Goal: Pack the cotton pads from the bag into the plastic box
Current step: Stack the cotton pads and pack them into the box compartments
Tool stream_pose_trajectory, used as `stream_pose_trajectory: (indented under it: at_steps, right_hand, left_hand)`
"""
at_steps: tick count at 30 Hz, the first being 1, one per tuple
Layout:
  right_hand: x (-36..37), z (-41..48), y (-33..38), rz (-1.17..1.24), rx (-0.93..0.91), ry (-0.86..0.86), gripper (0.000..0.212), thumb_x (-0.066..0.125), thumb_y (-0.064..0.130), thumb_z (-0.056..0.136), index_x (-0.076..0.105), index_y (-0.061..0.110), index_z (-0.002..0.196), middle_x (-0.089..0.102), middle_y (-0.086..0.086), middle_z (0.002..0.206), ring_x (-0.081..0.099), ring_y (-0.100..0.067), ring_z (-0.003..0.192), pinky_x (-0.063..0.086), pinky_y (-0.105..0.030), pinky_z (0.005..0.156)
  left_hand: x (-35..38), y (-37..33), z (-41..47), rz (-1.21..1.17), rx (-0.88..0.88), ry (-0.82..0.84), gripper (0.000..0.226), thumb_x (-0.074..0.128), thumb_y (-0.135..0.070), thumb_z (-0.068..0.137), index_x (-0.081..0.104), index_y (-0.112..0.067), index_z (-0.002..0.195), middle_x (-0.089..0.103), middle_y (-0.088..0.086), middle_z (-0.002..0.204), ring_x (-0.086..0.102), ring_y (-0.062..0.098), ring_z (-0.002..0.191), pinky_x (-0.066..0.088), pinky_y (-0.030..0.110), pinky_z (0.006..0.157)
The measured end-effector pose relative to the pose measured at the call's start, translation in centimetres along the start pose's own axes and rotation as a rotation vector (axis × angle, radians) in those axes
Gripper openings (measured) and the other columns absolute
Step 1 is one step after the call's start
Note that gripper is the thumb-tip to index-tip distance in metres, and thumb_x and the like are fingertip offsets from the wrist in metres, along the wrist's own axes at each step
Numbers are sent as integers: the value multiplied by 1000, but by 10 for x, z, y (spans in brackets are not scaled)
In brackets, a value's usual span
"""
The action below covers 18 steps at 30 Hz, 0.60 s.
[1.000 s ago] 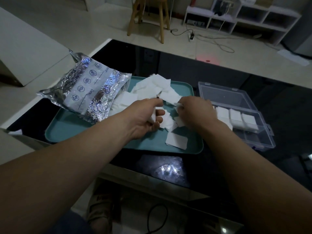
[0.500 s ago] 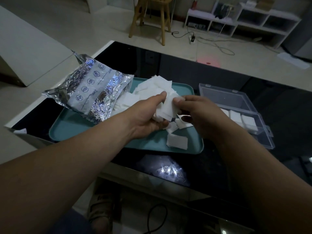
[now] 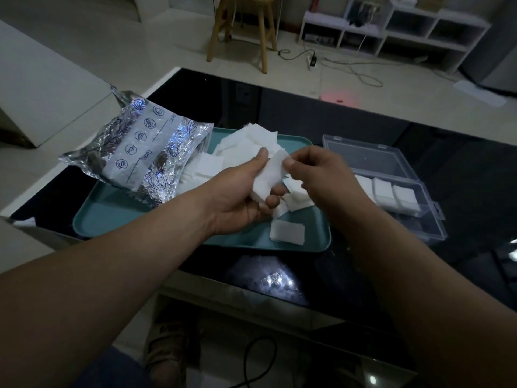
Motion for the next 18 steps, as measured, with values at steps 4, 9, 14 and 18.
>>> stream_pose_trajectory:
  at_steps: [4,9,14,18]
  right_hand:
    - [-2,5,6,114,23,175,11,65,18,101,71,16,93,70,-1,82,60,-16,79,46,-32,75]
    - [14,-6,4,-96,31,206,11,75,22,94,76,13,88,76,-5,79,65,-12,70,54,-32,72]
    - [-7,5,14,-376,-66,-35,12,68,33,98,68,21,99,69,6,90,63,-10,81,49,-31,69]
    - [-13,16,3,-926,-43,-48,19,62,45,96,61,27,103,68,5,96,63,-23,94,47,-47,96]
  left_hand:
    - [-10,-2,2,-73,9,-63,36,43,-52,106,58,-20,100,60,9,75,53,19,64,42,19,44]
    - [9,6,1,28,-36,109,49,43,-61,102,66,-19,112,57,5,83,54,17,69,44,20,50]
    - [-14,-3,9,1,40,-100,20,60,-31,102,62,-23,120,52,4,77,50,15,60,39,19,48]
    - [-38,-7,12,-25,68,-255,15,64,-24,100,56,-23,112,49,4,77,49,13,55,38,17,41]
Point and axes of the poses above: each hand's wrist, its own z-axis towards the middle knuckle, its own x-axis out of the palm, y = z × x, the point moved 10 cm from there along z, towards the middle knuckle
